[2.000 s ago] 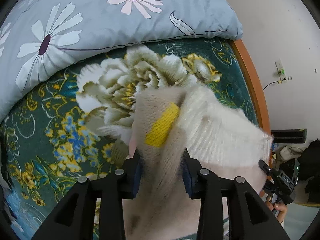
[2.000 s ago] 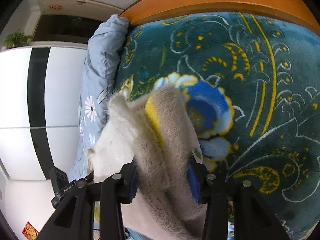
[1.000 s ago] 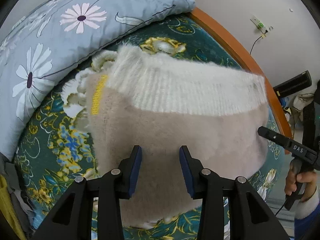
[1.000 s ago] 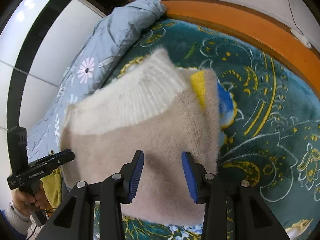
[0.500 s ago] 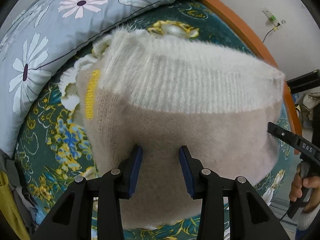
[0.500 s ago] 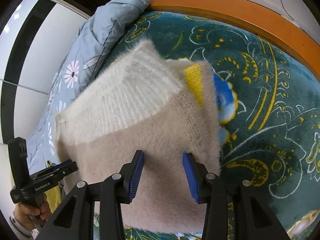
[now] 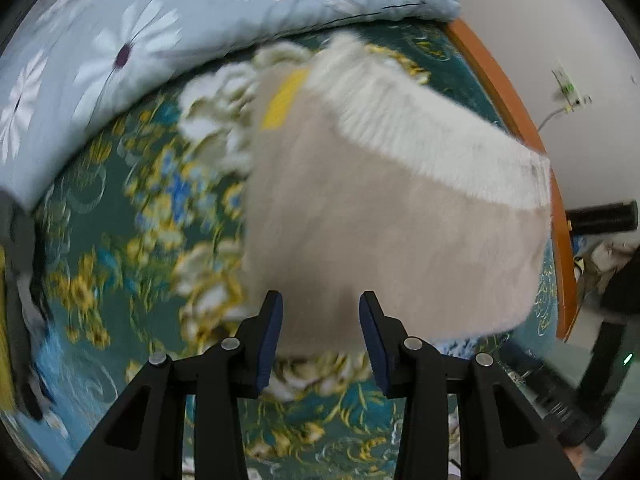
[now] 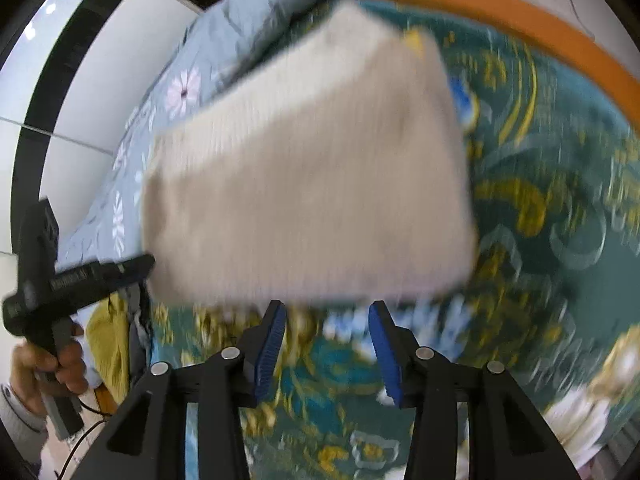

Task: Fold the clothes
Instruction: 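Lower the folded sweater onto the folded pink garment with both grippers, then open both grippers and withdraw from the stacked sweater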

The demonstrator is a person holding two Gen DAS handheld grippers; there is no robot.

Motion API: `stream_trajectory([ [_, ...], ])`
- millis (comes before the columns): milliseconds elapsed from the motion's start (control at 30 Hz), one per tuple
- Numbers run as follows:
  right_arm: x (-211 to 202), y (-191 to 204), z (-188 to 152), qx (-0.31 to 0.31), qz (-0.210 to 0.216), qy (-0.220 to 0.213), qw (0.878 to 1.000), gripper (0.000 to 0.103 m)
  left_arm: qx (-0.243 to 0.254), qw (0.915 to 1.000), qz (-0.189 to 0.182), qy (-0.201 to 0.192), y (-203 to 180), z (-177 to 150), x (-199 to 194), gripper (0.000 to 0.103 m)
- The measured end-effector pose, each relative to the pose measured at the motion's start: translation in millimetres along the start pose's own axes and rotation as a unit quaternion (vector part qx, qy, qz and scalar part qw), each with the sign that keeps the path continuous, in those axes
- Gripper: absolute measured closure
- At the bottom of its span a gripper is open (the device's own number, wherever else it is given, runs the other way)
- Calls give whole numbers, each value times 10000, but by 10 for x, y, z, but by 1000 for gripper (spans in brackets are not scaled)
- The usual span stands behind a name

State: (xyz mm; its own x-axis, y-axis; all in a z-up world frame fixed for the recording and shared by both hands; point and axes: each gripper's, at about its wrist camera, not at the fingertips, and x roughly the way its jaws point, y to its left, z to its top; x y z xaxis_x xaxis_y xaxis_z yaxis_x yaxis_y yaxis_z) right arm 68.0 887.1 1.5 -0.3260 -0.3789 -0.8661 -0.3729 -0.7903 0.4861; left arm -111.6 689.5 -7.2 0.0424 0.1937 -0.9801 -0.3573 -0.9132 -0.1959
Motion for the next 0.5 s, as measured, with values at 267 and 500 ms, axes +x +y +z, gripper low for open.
stream_trajectory([
  [267,191,184,-518,200,-75,309,9993,46,170,9997,141,-127,178,-321,-174,28],
  [500,290,599,-677,263,-342,267,9987,29,672,9975,108,-199,243,-563,-271,22],
])
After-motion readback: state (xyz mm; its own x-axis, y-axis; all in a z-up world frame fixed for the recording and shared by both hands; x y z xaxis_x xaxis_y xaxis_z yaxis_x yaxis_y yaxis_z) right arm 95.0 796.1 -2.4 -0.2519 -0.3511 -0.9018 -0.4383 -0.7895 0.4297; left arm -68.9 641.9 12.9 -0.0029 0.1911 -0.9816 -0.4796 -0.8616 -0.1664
